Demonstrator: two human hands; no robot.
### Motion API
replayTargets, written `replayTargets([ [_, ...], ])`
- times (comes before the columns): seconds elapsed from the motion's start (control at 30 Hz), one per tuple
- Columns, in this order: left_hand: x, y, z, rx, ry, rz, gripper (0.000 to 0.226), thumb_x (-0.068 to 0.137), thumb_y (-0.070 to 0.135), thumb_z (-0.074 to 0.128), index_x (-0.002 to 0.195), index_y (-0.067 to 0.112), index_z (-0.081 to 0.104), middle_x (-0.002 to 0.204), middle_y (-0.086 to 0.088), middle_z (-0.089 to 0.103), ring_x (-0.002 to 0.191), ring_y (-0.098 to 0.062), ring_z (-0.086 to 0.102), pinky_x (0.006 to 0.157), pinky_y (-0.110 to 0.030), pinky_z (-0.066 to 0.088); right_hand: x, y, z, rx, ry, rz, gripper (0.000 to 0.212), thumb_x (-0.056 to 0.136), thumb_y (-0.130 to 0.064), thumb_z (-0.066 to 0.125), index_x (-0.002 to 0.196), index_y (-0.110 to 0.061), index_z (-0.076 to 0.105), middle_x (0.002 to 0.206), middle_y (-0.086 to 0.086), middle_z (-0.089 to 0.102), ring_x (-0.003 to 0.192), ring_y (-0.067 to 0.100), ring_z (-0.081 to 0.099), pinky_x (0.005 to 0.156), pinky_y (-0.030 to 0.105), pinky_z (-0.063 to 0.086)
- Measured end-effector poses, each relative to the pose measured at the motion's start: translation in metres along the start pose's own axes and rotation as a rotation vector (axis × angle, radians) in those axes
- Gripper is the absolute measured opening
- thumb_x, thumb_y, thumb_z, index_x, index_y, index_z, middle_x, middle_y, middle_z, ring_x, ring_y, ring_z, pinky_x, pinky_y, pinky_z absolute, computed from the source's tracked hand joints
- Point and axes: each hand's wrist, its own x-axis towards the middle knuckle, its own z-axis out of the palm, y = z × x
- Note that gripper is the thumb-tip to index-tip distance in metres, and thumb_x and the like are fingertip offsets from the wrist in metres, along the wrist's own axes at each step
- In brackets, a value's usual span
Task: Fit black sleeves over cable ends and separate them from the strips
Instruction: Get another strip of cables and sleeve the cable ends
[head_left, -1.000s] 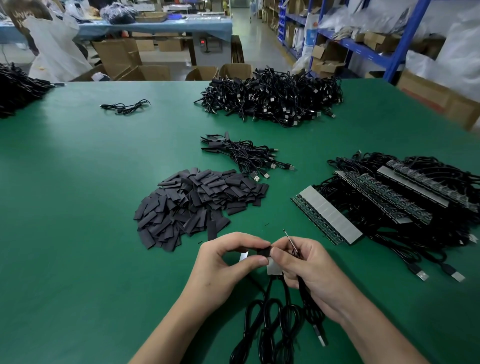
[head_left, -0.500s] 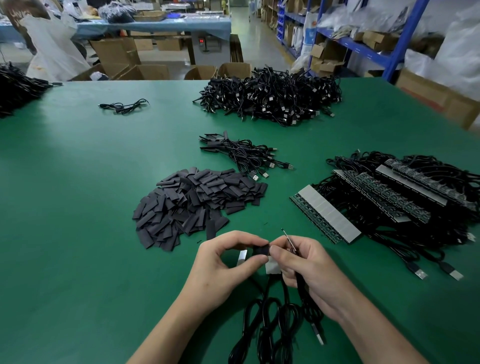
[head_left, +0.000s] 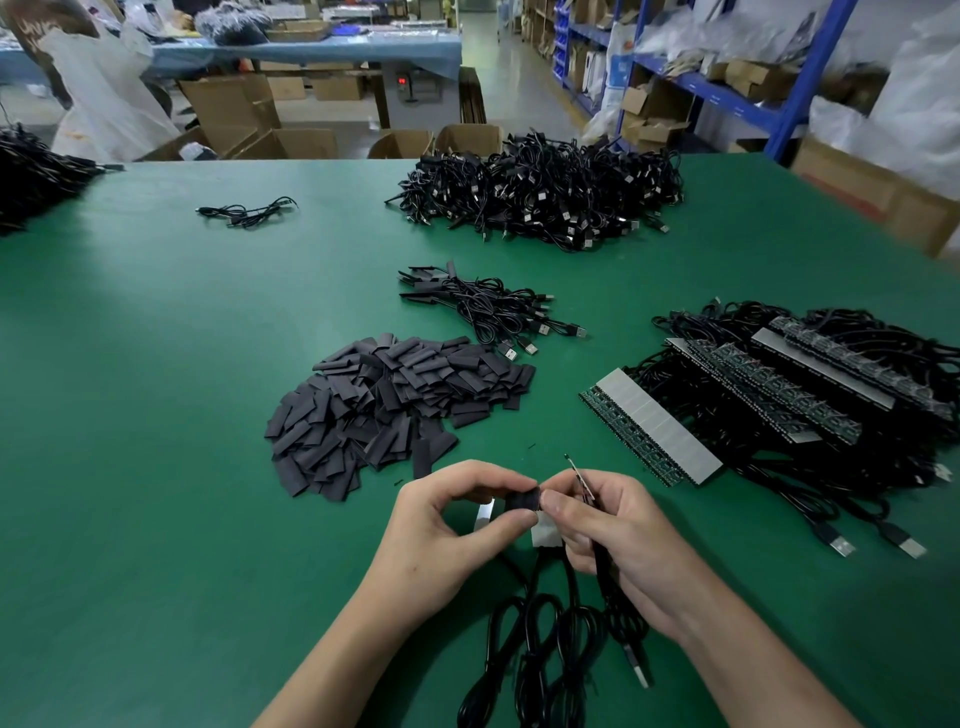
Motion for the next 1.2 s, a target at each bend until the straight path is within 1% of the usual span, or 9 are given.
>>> replayTargets([
  [0.13, 0.0006, -0.0006, -0.0001, 0.005, 0.0, 0.006, 0.019, 0.083, 0.035, 0.079, 0.102, 0.031, 0.077, 0.101, 0.005, 0.078, 0.1, -0.02, 0.073, 0.09, -0.028, 0.054, -0.0002, -0.0003, 0.0006, 0.013, 0.001, -0.003, 0.011, 0.079, -0.03, 0.078, 0.083, -0.019, 0.077, 0.055, -0.004, 0.041, 0.075, 0.032, 0.032, 0.049, 0.023, 0.029],
  [0.2, 0.0004, -0.0005, -0.0003, 0.008, 0.0, 0.006, 0.019, 0.084, 0.036, 0.079, 0.102, 0.032, 0.077, 0.101, 0.005, 0.078, 0.1, -0.02, 0.073, 0.09, -0.028, 0.054, -0.0001, 0.0006, 0.0002, 0.007, 0.001, -0.005, 0.014, 0.082, -0.027, 0.083, 0.085, -0.016, 0.076, 0.055, -0.004, 0.041, 0.071, 0.032, 0.032, 0.051, 0.025, 0.029],
  [0.33, 0.0002, -0.0011, -0.0008, 0.014, -0.001, 0.002, 0.019, 0.084, 0.036, 0.078, 0.102, 0.031, 0.077, 0.101, 0.005, 0.078, 0.101, -0.021, 0.073, 0.09, -0.029, 0.054, 0.0, 0.0022, -0.0007, 0.01, -0.005, -0.01, 0.02, 0.081, -0.026, 0.08, 0.089, -0.009, 0.074, 0.055, -0.005, 0.04, 0.05, 0.01, 0.032, 0.047, 0.02, 0.029],
  [0.47, 0.0, -0.001, -0.0009, 0.007, -0.006, -0.008, 0.02, 0.083, 0.038, 0.078, 0.103, 0.033, 0.077, 0.101, 0.007, 0.079, 0.101, -0.018, 0.073, 0.091, -0.027, 0.054, 0.0002, 0.0038, -0.0013, 0.016, 0.0, -0.014, 0.025, 0.08, -0.024, 0.076, 0.093, -0.003, 0.071, 0.056, -0.005, 0.039, 0.047, 0.007, 0.031, 0.046, 0.019, 0.029],
  [0.63, 0.0004, -0.002, -0.0012, 0.005, -0.013, -0.012, 0.021, 0.083, 0.04, 0.078, 0.103, 0.033, 0.078, 0.101, 0.008, 0.079, 0.1, -0.017, 0.073, 0.09, -0.023, 0.053, 0.0001, 0.0024, 0.0006, 0.01, -0.006, -0.022, 0.007, 0.082, -0.023, 0.075, 0.083, -0.016, 0.076, 0.058, -0.006, 0.04, 0.049, 0.007, 0.03, 0.046, 0.021, 0.026],
  [0.83, 0.0012, -0.0038, -0.0018, 0.011, -0.018, -0.007, 0.021, 0.083, 0.04, 0.078, 0.103, 0.034, 0.078, 0.102, 0.009, 0.079, 0.1, -0.014, 0.073, 0.088, -0.019, 0.052, 0.0002, 0.0024, 0.0004, -0.011, -0.019, -0.026, 0.006, 0.087, -0.023, 0.08, 0.083, -0.019, 0.076, 0.058, -0.008, 0.042, 0.049, 0.006, 0.032, 0.046, 0.019, 0.029],
  [0.97, 0.0018, -0.0049, -0.0021, 0.041, -0.018, 0.004, 0.019, 0.083, 0.039, 0.078, 0.102, 0.035, 0.078, 0.101, 0.009, 0.078, 0.1, -0.015, 0.073, 0.088, -0.02, 0.052, 0.0007, 0.0024, 0.001, -0.031, -0.008, -0.035, 0.006, 0.085, -0.024, 0.073, 0.08, -0.023, 0.074, 0.057, -0.008, 0.041, 0.048, 0.006, 0.031, 0.046, 0.02, 0.029],
  [1.1, 0.001, -0.0051, -0.0026, 0.161, -0.022, 0.077, 0.018, 0.084, 0.031, 0.079, 0.101, 0.036, 0.077, 0.098, 0.016, 0.077, 0.097, -0.011, 0.072, 0.085, -0.018, 0.05, 0.0013, 0.0039, 0.0037, -0.093, 0.037, -0.054, 0.005, 0.077, -0.029, 0.073, 0.074, -0.026, 0.071, 0.058, -0.008, 0.043, 0.049, 0.008, 0.034, 0.046, 0.021, 0.031],
  [1.2, 0.0015, -0.0044, -0.0041, 0.257, -0.03, 0.137, 0.021, 0.084, 0.018, 0.084, 0.1, 0.03, 0.078, 0.095, 0.015, 0.076, 0.092, -0.011, 0.072, 0.081, -0.013, 0.047, 0.0016, 0.0065, 0.0049, -0.149, 0.062, -0.067, 0.01, 0.08, -0.023, 0.067, 0.072, -0.029, 0.07, 0.055, -0.012, 0.05, 0.046, 0.006, 0.036, 0.048, 0.022, 0.035],
])
